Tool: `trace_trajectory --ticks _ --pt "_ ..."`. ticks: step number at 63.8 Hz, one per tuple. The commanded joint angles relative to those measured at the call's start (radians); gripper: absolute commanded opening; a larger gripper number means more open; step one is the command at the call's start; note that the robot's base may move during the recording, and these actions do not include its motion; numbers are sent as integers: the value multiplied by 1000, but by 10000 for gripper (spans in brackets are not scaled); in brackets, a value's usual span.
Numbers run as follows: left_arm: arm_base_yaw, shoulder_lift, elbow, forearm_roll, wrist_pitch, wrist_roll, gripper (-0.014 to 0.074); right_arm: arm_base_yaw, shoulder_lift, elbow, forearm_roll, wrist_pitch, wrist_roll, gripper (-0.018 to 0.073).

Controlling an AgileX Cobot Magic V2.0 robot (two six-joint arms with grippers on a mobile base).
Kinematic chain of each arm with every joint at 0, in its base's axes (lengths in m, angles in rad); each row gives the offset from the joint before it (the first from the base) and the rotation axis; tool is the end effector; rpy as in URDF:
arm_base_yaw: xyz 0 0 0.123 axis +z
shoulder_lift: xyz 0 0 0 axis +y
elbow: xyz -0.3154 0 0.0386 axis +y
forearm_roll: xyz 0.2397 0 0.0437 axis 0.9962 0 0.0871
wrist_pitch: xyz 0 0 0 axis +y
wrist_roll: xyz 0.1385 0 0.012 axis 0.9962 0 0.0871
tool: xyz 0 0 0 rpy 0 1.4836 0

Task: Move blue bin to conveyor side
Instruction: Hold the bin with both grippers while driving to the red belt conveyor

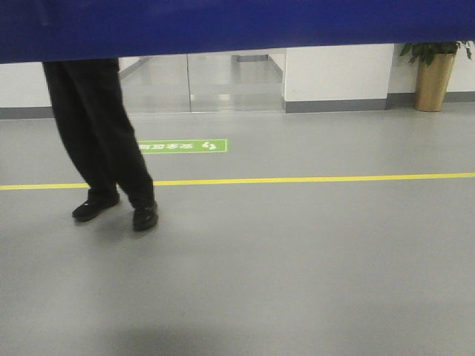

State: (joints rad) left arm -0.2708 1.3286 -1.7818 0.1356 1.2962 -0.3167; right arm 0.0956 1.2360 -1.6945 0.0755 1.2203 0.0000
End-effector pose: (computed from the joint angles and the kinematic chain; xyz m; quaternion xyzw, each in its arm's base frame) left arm 0.2541 -0.0518 0.4883 -0.0300 0.9156 -0.0502 0.3979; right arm 0.2347 0.0324 0.4923 -0.0467 0.8994 0.0582 0.4307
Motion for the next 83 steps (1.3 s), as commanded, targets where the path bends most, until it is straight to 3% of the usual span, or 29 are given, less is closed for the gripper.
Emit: trace_trajectory --ticks 1,83 --pt "-8 -21 -12 12 -75 3 -18 -3 -21 -15 -12 -102 -9 -89" --pt "-8 -21 -12 27 -75 3 -18 -3 -21 -15 -10 -104 -9 -89"
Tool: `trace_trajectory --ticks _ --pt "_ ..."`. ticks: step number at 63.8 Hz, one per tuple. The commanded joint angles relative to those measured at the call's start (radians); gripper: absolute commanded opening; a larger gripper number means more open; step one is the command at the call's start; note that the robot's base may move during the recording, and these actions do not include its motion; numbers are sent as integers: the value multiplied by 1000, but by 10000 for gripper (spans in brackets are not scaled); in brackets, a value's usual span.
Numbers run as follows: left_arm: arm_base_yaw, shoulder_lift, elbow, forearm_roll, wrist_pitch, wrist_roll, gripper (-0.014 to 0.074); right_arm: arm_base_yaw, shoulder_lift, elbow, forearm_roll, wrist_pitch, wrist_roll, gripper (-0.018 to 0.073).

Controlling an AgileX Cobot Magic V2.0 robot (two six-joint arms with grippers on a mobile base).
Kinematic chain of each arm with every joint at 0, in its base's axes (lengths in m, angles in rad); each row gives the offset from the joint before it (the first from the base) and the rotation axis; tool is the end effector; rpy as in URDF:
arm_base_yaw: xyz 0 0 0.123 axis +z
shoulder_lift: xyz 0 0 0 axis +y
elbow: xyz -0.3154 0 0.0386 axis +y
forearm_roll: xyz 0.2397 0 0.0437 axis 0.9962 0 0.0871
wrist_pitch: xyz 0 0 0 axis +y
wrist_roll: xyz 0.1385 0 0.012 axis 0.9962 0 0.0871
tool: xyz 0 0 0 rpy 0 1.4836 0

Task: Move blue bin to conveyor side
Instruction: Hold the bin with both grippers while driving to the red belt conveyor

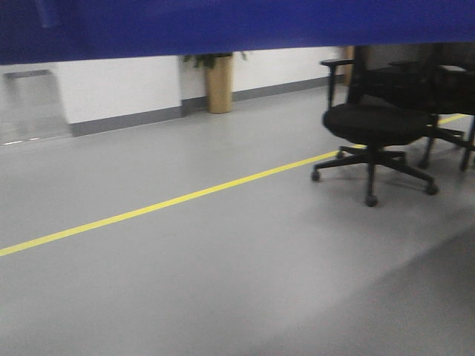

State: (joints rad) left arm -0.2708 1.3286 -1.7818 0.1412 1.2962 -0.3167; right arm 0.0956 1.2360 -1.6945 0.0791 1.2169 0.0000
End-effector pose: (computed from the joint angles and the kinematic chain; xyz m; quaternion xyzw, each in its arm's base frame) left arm 0.2542 -0.0510 0.4884 -0.0304 0.9154 -0.0475 0.3986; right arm 0.2349 0.0329 0.4927 -0.0468 0.8986 0.0601 0.4321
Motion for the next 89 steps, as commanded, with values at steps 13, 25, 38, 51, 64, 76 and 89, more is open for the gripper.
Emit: trace_trajectory --ticks 13,25,38,51,64,76,89 --pt "-8 -21 -12 23 -75 3 -18 -3 -21 -15 -13 -101 -9 -89" --pt "-8 -21 -12 23 -75 3 -18 -3 -21 -15 -13 -101 -9 -89" --pt "-8 -21 -12 23 -75 3 -18 -3 -21 -15 -13 -101 -9 -89" --pt "-8 -21 -12 23 -75 3 -18 -3 -21 -15 -13 -101 -9 -89" --pt "-8 -21 -12 23 -75 3 -18 -3 -21 -15 -13 -101 -9 -89" --pt "-8 -21 -12 24 -75 3 -18 -3 -21 -15 -13 -101 -9 -89" --pt "-8 -21 -12 24 -75 3 -18 -3 -21 -15 -13 -101 -9 -89"
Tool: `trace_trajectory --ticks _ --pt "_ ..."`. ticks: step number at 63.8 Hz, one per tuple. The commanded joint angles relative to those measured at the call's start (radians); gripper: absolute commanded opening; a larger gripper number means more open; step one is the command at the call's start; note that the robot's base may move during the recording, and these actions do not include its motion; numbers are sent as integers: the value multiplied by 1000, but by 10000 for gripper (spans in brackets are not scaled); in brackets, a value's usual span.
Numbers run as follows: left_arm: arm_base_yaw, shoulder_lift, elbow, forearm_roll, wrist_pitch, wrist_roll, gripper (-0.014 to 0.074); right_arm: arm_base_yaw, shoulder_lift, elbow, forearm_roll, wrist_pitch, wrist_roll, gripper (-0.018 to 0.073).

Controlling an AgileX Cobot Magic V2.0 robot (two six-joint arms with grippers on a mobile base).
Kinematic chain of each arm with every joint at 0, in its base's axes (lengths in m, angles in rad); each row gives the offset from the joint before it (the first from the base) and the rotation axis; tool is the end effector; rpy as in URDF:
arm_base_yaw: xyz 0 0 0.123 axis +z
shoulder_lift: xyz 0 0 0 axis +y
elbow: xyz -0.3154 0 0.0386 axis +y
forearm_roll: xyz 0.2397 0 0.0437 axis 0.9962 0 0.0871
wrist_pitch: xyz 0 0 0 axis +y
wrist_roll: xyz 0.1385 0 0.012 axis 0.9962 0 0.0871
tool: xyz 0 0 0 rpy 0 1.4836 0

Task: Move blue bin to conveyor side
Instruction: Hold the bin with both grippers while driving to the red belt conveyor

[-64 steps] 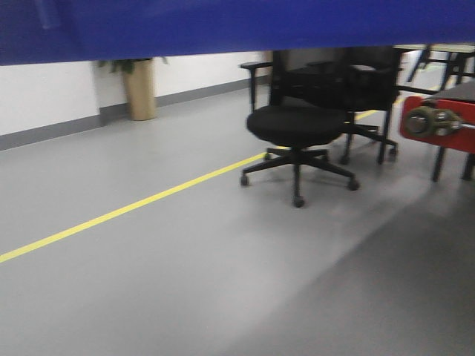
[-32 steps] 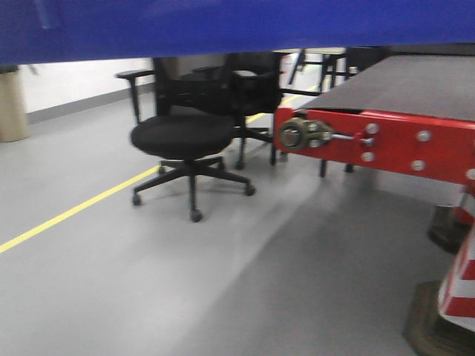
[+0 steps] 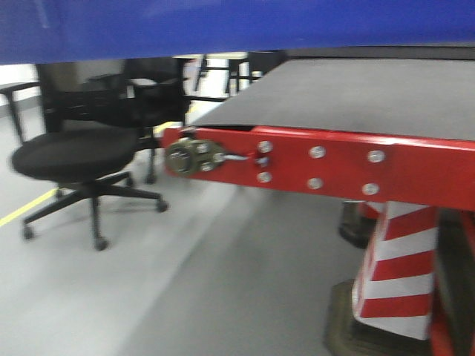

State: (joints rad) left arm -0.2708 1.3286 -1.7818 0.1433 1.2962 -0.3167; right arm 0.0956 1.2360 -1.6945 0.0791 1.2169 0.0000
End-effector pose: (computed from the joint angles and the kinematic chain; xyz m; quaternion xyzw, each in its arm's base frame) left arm 0.2543 -0.0508 0.4884 -0.0305 0.9153 -0.0465 0.3989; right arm 0.2349 0.0329 0.4927 -0.0468 0.8986 0.0601 0.4321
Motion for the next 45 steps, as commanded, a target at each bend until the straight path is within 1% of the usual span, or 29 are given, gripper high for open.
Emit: trace_trajectory --ticks 1,45 --pt "-8 -21 -12 22 -75 3 -18 -3 -21 -15 -13 -101 -9 -89" --pt "-8 -21 -12 22 -75 3 -18 -3 -21 -15 -13 -101 -9 -89"
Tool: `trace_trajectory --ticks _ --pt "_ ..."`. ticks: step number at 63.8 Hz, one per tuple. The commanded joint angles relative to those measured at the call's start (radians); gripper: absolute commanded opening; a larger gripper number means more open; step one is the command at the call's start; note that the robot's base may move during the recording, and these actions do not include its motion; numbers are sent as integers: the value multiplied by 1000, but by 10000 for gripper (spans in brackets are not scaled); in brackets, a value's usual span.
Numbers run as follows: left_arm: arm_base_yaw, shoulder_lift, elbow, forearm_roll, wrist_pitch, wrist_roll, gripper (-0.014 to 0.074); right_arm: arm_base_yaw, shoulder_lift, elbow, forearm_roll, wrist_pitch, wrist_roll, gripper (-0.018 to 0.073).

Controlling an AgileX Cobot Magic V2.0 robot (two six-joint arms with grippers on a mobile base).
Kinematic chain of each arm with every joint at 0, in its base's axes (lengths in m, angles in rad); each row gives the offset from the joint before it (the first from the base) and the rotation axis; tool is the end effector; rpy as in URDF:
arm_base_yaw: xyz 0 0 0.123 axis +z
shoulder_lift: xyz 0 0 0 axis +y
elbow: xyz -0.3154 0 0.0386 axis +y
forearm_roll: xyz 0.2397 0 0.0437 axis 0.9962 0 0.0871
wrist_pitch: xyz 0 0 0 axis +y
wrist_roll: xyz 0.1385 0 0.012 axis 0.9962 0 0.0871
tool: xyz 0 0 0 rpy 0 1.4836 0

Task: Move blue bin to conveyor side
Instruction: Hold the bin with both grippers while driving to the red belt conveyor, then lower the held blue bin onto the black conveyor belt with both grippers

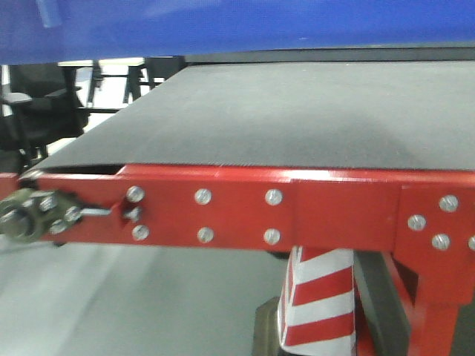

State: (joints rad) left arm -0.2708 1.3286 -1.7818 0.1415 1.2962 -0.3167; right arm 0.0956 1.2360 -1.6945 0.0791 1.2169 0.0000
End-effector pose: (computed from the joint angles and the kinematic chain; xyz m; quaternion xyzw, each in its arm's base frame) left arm 0.2542 -0.0510 0.4884 -0.0304 0.9154 -0.0474 0.3987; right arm 0.2349 0.0329 0.4927 -0.0468 0.8986 0.0601 0.4321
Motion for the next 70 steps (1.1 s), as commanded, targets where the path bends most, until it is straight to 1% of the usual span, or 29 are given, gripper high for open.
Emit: trace_trajectory --ticks 1,70 --pt "-8 -21 -12 23 -75 3 -18 -3 -21 -15 -13 -101 -9 -89" --pt "-8 -19 -12 23 -75 3 -18 -3 -21 -15 -13 -101 -9 -89"
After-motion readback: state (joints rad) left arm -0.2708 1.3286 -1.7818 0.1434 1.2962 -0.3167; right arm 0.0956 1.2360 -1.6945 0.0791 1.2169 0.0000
